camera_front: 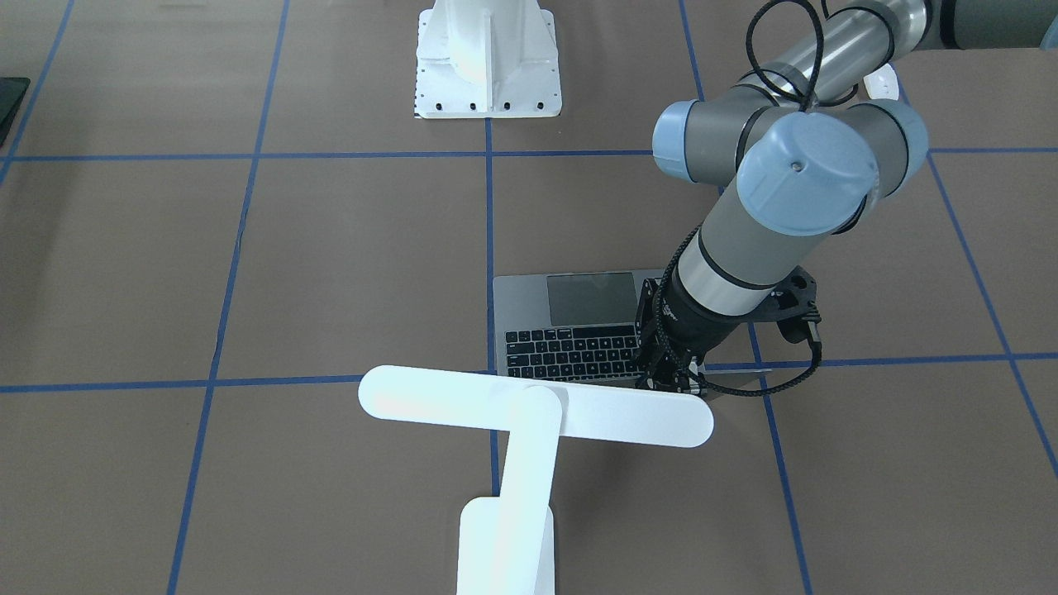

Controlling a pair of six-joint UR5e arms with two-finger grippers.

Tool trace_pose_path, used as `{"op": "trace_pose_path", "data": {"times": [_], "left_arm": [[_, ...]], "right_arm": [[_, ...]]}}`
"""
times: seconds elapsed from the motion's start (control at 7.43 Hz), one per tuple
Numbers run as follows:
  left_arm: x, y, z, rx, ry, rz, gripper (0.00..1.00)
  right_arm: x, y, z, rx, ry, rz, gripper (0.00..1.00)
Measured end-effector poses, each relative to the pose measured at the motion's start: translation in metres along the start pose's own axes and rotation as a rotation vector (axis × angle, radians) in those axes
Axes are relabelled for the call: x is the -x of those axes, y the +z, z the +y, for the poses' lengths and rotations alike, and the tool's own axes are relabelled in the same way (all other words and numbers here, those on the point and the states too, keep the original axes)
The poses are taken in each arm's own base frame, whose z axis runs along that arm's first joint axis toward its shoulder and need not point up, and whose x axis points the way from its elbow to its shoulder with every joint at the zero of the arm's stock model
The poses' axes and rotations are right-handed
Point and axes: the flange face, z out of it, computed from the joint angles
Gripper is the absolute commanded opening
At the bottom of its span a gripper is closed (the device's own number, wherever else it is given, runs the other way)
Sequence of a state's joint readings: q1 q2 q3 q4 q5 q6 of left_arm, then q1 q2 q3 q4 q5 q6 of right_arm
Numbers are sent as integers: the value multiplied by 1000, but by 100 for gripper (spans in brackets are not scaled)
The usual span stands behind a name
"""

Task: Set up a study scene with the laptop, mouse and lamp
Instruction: 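Adjust the laptop position with the left gripper beside the lamp, then release the laptop and withdraw the left gripper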

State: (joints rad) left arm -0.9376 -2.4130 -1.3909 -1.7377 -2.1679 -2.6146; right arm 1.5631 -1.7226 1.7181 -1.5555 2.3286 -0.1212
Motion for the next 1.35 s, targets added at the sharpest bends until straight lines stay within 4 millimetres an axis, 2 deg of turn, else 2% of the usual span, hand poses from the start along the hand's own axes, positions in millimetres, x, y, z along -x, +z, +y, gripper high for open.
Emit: {"op": "trace_pose_path", "data": {"times": [0.27,0.54,0.67,0.81,0.94,1.08,1.35], "left_arm": [[0,-6,1,9,9,6,100],[2,-32,3,40,34,28,100],[6,-46,-3,58,80,34,100],[16,-60,-19,76,154,39,100],[32,-75,-46,88,264,53,100],[51,-88,-76,90,389,66,100],[81,-97,-150,48,652,69,100]], "right_arm": [[0,0,0,0,0,0,100],[0,0,0,0,0,0,100],[0,0,0,-1,-1,0,100],[0,-1,0,-1,-1,1,100],[1,-1,-1,-3,-3,2,100],[2,-2,-2,-6,-7,2,100],[9,-7,-7,-20,-25,-30,100]]}}
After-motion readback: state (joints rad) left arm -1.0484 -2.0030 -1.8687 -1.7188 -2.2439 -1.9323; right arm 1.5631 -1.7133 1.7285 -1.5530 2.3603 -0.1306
